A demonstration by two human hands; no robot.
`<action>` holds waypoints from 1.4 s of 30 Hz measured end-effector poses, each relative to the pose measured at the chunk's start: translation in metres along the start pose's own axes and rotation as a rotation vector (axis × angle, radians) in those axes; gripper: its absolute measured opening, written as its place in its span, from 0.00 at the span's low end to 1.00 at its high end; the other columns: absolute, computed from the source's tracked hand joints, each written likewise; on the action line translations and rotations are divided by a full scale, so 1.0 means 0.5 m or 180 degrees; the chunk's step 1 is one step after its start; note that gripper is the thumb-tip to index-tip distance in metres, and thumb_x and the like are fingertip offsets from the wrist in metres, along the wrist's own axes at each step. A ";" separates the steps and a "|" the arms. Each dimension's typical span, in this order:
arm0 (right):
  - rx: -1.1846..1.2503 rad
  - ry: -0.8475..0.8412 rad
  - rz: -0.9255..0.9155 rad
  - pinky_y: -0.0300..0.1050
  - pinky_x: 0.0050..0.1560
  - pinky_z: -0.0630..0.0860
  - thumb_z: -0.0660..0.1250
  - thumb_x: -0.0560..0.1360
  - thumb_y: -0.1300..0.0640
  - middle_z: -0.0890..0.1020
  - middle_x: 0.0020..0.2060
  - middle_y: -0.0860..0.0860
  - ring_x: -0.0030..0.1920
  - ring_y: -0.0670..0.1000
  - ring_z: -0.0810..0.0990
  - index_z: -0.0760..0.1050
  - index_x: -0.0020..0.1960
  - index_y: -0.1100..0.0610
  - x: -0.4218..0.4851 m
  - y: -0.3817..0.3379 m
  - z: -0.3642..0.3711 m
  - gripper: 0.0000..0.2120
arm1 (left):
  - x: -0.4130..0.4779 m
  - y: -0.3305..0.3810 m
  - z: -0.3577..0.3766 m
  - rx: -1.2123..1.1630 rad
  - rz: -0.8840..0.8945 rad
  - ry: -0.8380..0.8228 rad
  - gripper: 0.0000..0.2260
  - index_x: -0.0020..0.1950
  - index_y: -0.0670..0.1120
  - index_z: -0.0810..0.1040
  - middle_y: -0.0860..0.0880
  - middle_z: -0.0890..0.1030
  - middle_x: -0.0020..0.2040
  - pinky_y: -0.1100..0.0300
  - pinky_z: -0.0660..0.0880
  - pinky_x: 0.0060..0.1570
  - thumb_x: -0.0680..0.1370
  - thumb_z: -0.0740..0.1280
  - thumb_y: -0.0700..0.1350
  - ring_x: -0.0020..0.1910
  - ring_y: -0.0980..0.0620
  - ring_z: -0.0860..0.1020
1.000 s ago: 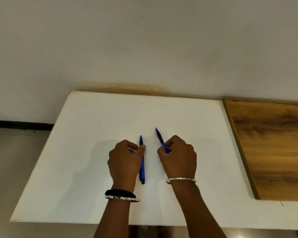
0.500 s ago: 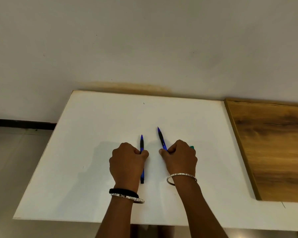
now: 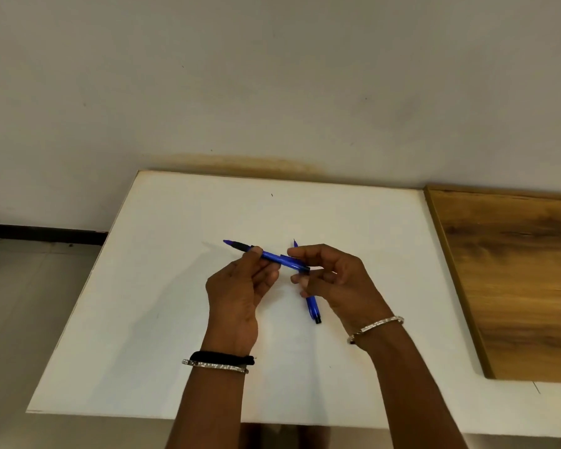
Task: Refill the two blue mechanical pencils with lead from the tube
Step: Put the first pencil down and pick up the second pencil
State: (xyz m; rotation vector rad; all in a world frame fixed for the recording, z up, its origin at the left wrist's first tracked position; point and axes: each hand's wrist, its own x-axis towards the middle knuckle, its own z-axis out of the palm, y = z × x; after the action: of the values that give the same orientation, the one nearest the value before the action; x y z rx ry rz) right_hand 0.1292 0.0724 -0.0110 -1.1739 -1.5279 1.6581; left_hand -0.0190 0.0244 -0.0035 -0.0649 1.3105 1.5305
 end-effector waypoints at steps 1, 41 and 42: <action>0.0217 -0.0115 -0.0032 0.42 0.43 0.81 0.67 0.72 0.75 0.84 0.54 0.52 0.47 0.55 0.86 0.81 0.58 0.57 -0.001 0.001 -0.006 0.19 | 0.000 -0.002 0.000 -0.0132 -0.0034 -0.0046 0.06 0.49 0.39 0.82 0.42 0.87 0.41 0.64 0.81 0.34 0.75 0.71 0.41 0.39 0.49 0.86; 0.1040 0.0972 -0.0109 0.45 0.43 0.84 0.70 0.73 0.65 0.86 0.39 0.62 0.39 0.57 0.86 0.82 0.48 0.65 0.000 0.006 -0.037 0.05 | -0.005 -0.041 0.021 0.4061 0.2571 -0.0752 0.13 0.57 0.57 0.81 0.58 0.84 0.46 0.63 0.77 0.44 0.77 0.64 0.57 0.44 0.58 0.81; 0.1015 0.0985 -0.0118 0.45 0.43 0.84 0.69 0.74 0.65 0.86 0.38 0.62 0.38 0.58 0.86 0.82 0.48 0.66 0.000 0.006 -0.034 0.05 | -0.005 -0.041 0.022 0.4066 0.2549 -0.0743 0.13 0.58 0.57 0.81 0.58 0.84 0.46 0.63 0.77 0.44 0.77 0.64 0.57 0.44 0.58 0.81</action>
State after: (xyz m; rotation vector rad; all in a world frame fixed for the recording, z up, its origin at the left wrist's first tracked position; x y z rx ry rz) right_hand 0.1448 0.0797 -0.0130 -1.1550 -1.0456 1.5413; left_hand 0.0026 0.0272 -0.0117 1.5330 1.9909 0.9442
